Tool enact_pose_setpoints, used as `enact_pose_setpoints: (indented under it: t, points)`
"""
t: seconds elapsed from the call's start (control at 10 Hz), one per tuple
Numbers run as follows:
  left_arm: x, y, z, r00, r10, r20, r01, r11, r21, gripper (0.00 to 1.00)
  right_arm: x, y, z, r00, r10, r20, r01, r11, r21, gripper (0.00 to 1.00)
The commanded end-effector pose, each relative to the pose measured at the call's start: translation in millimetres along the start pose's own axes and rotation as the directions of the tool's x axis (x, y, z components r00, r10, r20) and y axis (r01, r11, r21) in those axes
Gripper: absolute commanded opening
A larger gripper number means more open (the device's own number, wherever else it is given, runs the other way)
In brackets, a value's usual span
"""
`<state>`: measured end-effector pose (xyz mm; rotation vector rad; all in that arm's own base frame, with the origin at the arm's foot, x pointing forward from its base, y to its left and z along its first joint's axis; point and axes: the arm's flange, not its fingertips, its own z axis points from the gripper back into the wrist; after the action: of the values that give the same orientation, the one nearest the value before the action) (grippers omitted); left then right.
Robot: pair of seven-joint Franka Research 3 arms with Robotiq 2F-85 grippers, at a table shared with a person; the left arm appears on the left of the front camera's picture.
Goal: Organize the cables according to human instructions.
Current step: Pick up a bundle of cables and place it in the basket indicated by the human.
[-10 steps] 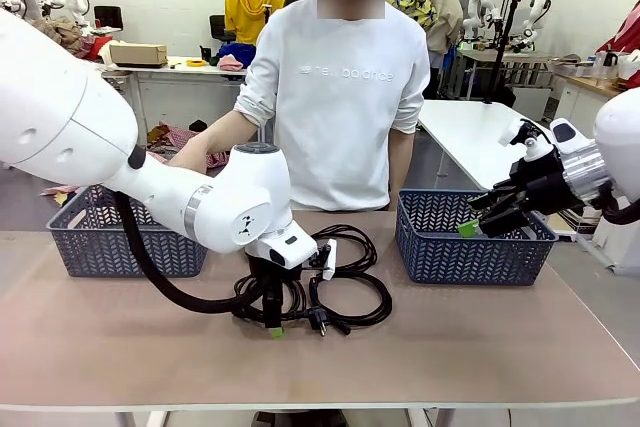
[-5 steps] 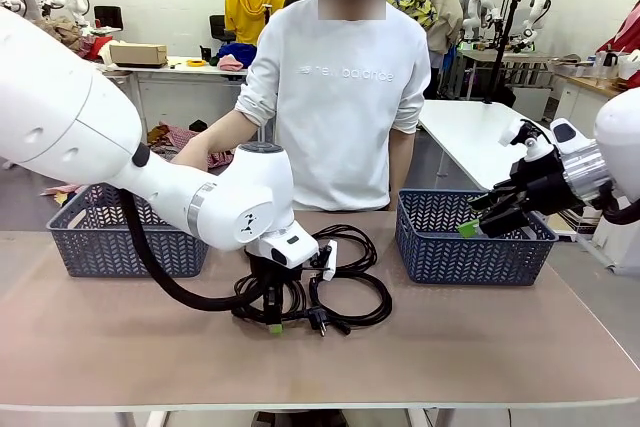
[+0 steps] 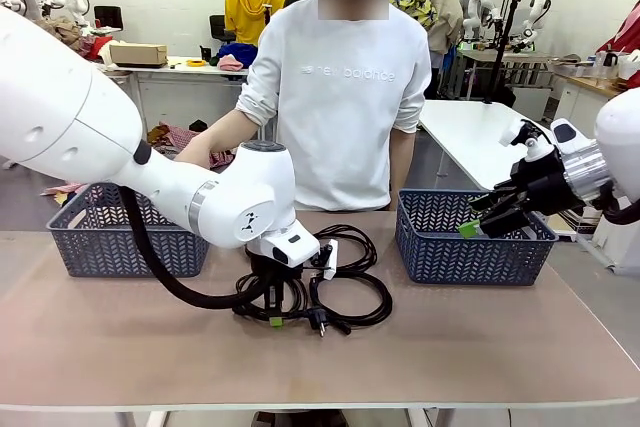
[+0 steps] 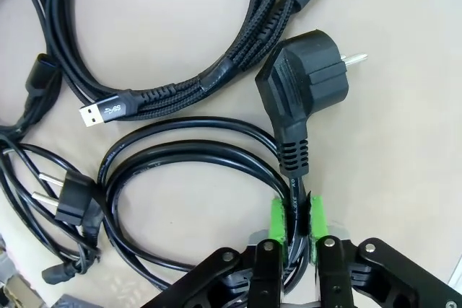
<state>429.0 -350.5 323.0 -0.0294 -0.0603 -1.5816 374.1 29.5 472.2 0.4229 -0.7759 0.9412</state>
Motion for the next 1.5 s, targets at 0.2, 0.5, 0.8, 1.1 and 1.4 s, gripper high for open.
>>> enact_pose_setpoints:
  t: [0.2, 0.5, 0.8, 1.1, 1.4]
  points:
    - [-3.1, 0.3, 8.0, 0.999, 0.021, -0.044, -0.021, 1.000, 0.016, 0.00, 1.6, -3.3, -2.0, 1.000, 0.020, 0.022, -0.020, 1.000, 0.006, 1.00]
    - [-5.2, -10.4, 42.0, 0.998, 0.055, -0.036, -0.052, 0.996, 0.073, 0.00, 1.6, -3.3, -2.0, 1.000, 0.020, 0.022, -0.020, 1.000, 0.006, 1.00]
    - [-16.0, -13.8, 94.5, 0.997, 0.060, -0.048, -0.056, 0.995, 0.077, 0.00, 1.6, -3.3, -2.0, 1.000, 0.020, 0.022, -0.020, 1.000, 0.006, 1.00]
    - [-56.8, 10.7, 165.7, 0.996, 0.082, -0.023, -0.078, 0.986, 0.148, 0.00, 1.6, -3.3, -2.0, 1.000, 0.020, 0.022, -0.020, 1.000, 0.006, 1.00]
    - [-82.7, 32.6, 215.0, 0.997, 0.078, 0.023, -0.081, 0.980, 0.179, 0.00, 1.6, -3.3, -2.0, 1.000, 0.020, 0.022, -0.020, 1.000, 0.006, 1.00]
